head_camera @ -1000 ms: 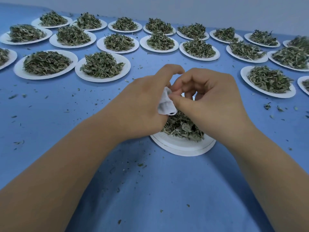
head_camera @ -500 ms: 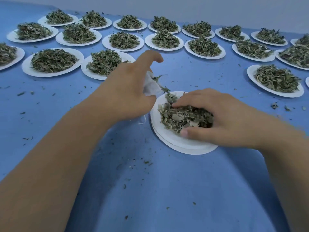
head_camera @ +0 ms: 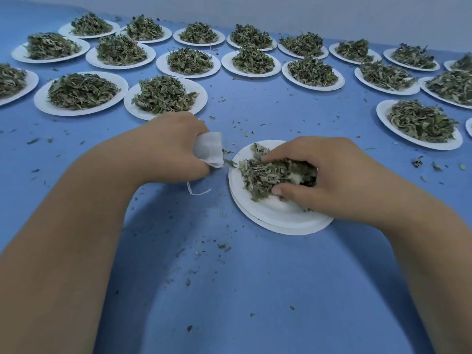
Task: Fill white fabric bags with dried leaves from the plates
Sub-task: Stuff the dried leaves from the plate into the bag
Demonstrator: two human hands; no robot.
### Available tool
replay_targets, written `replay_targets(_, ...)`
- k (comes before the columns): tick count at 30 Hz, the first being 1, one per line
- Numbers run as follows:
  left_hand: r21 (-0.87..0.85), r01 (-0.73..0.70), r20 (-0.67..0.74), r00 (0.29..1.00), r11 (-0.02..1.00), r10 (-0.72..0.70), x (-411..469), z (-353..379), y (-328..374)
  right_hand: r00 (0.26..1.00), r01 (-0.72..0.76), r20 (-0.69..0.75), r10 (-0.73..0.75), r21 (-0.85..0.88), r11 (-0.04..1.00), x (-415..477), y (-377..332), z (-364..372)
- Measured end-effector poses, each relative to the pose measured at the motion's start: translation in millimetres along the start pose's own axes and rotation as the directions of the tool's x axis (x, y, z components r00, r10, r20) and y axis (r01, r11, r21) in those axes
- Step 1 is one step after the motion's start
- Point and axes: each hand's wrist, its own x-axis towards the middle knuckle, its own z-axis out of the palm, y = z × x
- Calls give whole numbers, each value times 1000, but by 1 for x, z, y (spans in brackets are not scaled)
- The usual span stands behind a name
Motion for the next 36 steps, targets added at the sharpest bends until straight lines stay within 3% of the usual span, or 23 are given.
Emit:
replay_targets(3,-67,0,-109,994,998,-8,1,1,2,995,-5,-100,8,26,1000,1,2,0)
replay_targets(8,-136,-155,-309,945,979,106,0,5,15,966,-26,-254,59,134,991,-1,2,-2)
replay_targets(10,-137,-191,-327,935,972,138,-1,7,19,949,-36,-304,76,135,990,-1,0,-3)
replay_targets(14,-119,-170,-235,962,978,139,-3,11,26,919,-18,-384,87,178,984,-2,-4,-5)
replay_targets(16,-104,-163,-236,962,981,135,-3,13,29,942,-25,-327,74,154,988,-3,-5,-5)
replay_targets(20,-70,-129,-275,956,989,105,-2,10,29,997,-36,-65,37,22,999,-3,-7,2)
replay_targets(22,-56,-116,-283,954,992,96,-1,11,28,998,-13,-57,13,-2,1000,-1,-5,7)
replay_targets(30,-30,-98,-266,960,995,87,5,22,34,912,-29,-406,63,91,995,-5,-5,16)
replay_targets(36,-45,-129,-306,946,991,110,0,22,46,828,-29,-552,96,130,991,-4,-9,16)
